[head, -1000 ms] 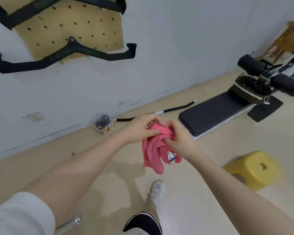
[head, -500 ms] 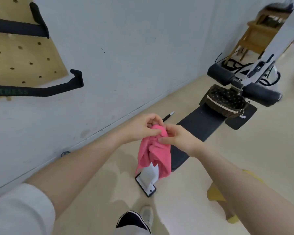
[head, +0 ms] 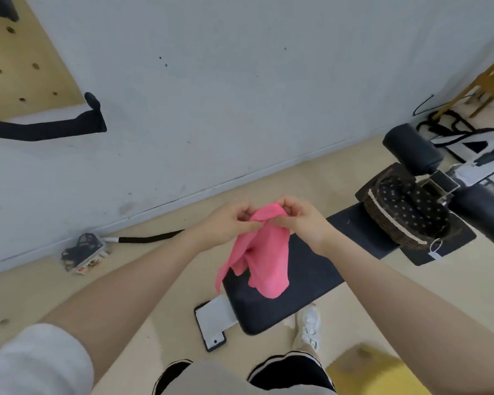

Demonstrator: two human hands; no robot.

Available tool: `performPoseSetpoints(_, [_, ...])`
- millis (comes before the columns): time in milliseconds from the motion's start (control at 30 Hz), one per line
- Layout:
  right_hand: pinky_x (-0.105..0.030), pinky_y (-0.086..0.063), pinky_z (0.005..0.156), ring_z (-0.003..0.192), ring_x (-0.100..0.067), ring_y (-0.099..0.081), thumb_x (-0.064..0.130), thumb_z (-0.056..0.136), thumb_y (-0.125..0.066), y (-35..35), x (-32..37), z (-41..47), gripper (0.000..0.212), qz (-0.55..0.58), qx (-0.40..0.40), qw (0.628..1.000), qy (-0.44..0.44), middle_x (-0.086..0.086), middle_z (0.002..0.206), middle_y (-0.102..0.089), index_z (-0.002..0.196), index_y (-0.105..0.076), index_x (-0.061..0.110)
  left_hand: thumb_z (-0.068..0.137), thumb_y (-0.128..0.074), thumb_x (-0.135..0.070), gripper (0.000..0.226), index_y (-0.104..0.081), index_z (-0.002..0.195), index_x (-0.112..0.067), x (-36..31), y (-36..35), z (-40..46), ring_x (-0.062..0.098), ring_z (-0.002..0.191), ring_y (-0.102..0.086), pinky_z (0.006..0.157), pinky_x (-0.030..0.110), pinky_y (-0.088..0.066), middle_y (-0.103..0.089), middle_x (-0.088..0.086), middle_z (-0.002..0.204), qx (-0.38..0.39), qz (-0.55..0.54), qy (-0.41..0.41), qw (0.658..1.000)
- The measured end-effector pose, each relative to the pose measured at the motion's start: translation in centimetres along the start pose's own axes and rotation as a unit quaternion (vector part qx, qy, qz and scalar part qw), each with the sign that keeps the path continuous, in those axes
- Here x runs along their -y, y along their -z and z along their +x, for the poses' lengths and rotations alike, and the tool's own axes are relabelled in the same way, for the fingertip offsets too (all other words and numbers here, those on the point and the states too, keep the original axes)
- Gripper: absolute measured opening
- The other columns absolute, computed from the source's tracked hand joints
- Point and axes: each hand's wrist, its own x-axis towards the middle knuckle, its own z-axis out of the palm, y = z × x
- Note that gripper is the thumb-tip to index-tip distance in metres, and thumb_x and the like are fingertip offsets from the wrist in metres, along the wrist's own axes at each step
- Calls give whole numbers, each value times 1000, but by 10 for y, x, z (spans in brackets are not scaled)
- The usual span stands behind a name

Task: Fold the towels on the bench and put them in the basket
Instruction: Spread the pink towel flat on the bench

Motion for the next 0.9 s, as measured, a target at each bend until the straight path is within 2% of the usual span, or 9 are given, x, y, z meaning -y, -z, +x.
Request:
performPoseSetpoints(133, [-20, -42, 63, 73, -11, -54, 0, 86, -60, 75, -17, 42, 8, -80, 115, 989, -47, -3, 81, -58, 90, -58, 7, 83, -64, -17, 12, -53, 80, -14, 0, -36, 49, 13, 70, -48, 66, 27, -38, -54, 4, 77, -105, -82, 60, 989])
performPoseSetpoints(267, [-20, -33, 58, 68, -12, -44, 7, 85, -61, 137, -27, 76, 12, -224, 216, 948, -68, -4, 76, -50, 91, -53, 0, 87, -64, -13, 10, -55, 82, -13, -7, -66, 86, 11, 64, -53, 61, 23, -43, -59, 1, 72, -149, -114, 97, 977])
performPoseSetpoints(333, [-23, -33, 61, 75, -15, -45, 6, 84, -56, 162, -30, 90, 16, -337, 240, 909, -45, -4, 84, -51, 99, -55, 1, 86, -65, -17, 13, -55, 76, -19, -17, -73, 102, 4, 59, -48, 58, 13, -39, -55, -8, 67, -159, -34, 116, 980])
performPoseSetpoints(400, [-24, -35, 64, 83, -16, -49, 5, 82, -50, 181, -27, 98, 26, -445, 247, 861, -10, -1, 92, -55, 106, -57, 10, 84, -66, -28, 25, -48, 67, -23, -28, -77, 116, 3, 57, -39, 52, 13, -32, -44, -11, 63, -109, 127, 140, 976])
performPoseSetpoints(500, [-25, -33, 75, 92, -21, -50, 4, 84, -46, 203, -18, 104, 34, -518, 176, 837, 33, -5, 101, -57, 115, -57, 11, 82, -66, -34, 40, -35, 59, -21, -47, -74, 130, 15, 59, -37, 53, 27, -27, -37, -6, 58, -67, 291, 152, 942])
performPoseSetpoints(633, [-31, -30, 82, 108, -26, -48, 3, 78, -55, 235, -1, 115, 44, -622, 51, 764, 167, -4, 114, -53, 120, -53, 17, 87, -59, -30, 23, -51, 73, -13, -89, -56, 143, 29, 77, -53, 63, 32, -34, -54, 7, 71, -188, 382, 93, 900])
performPoseSetpoints(767, [-38, -34, 85, 94, -34, -53, 6, 78, -41, 261, 15, 111, 33, -616, -78, 728, 291, -13, 100, -59, 105, -60, 7, 91, -47, -26, 21, -54, 104, -11, -114, -62, 144, 31, 92, -58, 62, 32, -32, -62, 10, 98, -289, 527, 26, 799])
performPoseSetpoints(833, [-41, -40, 85, 81, -35, -57, 14, 75, -37, 269, 8, 111, 33, -624, -149, 675, 364, -13, 88, -62, 93, -64, 6, 92, -47, -20, 21, -53, 109, -11, -104, -74, 143, 30, 90, -58, 61, 32, -30, -60, 10, 98, -282, 579, 11, 765])
performPoseSetpoints(900, [-39, -37, 85, 73, -32, -57, 18, 72, -36, 271, -17, 112, 32, -633, -163, 649, 390, -10, 78, -61, 84, -64, 8, 77, -61, -6, 20, -61, 96, -8, -75, -90, 143, 27, 74, -61, 57, 29, -32, -62, 9, 81, -280, 608, -55, 741])
